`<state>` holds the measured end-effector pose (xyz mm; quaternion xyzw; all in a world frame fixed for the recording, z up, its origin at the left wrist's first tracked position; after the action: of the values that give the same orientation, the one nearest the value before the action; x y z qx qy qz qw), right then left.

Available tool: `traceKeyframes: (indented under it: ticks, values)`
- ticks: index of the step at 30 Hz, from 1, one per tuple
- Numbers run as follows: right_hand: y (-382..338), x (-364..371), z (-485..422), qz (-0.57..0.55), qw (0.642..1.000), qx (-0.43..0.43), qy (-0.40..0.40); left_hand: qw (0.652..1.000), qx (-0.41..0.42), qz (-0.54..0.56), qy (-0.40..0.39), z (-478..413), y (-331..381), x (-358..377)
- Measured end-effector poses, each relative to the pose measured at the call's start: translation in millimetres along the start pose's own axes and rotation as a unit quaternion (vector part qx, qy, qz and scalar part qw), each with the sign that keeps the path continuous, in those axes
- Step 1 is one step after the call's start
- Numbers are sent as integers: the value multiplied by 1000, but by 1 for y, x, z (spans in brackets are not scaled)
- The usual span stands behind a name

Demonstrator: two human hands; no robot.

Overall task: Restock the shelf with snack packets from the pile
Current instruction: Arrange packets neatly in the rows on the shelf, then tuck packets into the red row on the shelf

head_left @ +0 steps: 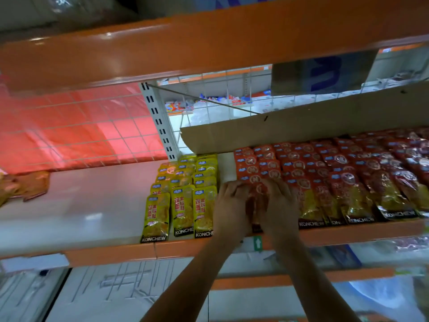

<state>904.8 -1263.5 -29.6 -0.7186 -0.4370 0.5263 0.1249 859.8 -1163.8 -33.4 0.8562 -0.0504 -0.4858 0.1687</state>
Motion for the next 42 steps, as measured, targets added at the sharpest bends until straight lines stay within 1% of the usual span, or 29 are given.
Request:
traceKeyframes:
  ticks: [2, 5, 7, 13, 18, 23, 26, 28, 30, 33, 35, 38, 42]
  values:
    - [-22, 20, -3, 29, 999, -22, -7, 999, -8, -43, 5, 0, -20, -15]
    - [-62, 52, -3, 35, 997, -61, -38, 996, -53, -30, 60, 8, -63, -51]
    - [-91, 77, -1, 30, 994, -84, -63, 993, -82, -44, 68, 15, -97, -71]
    - [-192, 155, 11, -10, 986, -149, -77, 979, -164, -103, 58, 38, -217, -125]
    - [-275, 246, 20, -1, 975, -167, -143, 963, -213, -157, 55, 59, -324, -172]
    - [-346, 327, 31, -5, 966, -174, -190, 949, -258, -177, 36, 82, -422, -213]
    - [-383, 373, 36, -5, 958, -186, -220, 934, -292, -206, 18, 93, -478, -237]
    - [-407, 403, 38, -2, 951, -197, -237, 923, -319, -216, 21, 100, -513, -257]
    - [-428, 432, 39, 2, 948, -196, -252, 911, -342, -229, 15, 106, -545, -273]
    - [-452, 474, 42, 25, 940, -193, -280, 888, -382, -255, -22, 116, -591, -288]
    - [-462, 497, 45, 48, 933, -200, -296, 877, -406, -253, -38, 123, -617, -294]
    - [-469, 522, 46, 58, 926, -183, -324, 875, -401, -261, -72, 125, -643, -293]
    - [-470, 547, 49, 73, 911, -152, -376, 877, -405, -248, -71, 125, -656, -291]
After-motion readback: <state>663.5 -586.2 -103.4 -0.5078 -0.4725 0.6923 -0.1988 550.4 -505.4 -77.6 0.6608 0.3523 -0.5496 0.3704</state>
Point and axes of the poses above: each hand's wrist, its own z-axis away from the middle knuckle, its own x-axis out of the palm, y = z × x, the point moved 10 cm from there along -z, towards the middle knuckle, and after that the axes turned 3 degrees about -z, right-handed, at the moved point
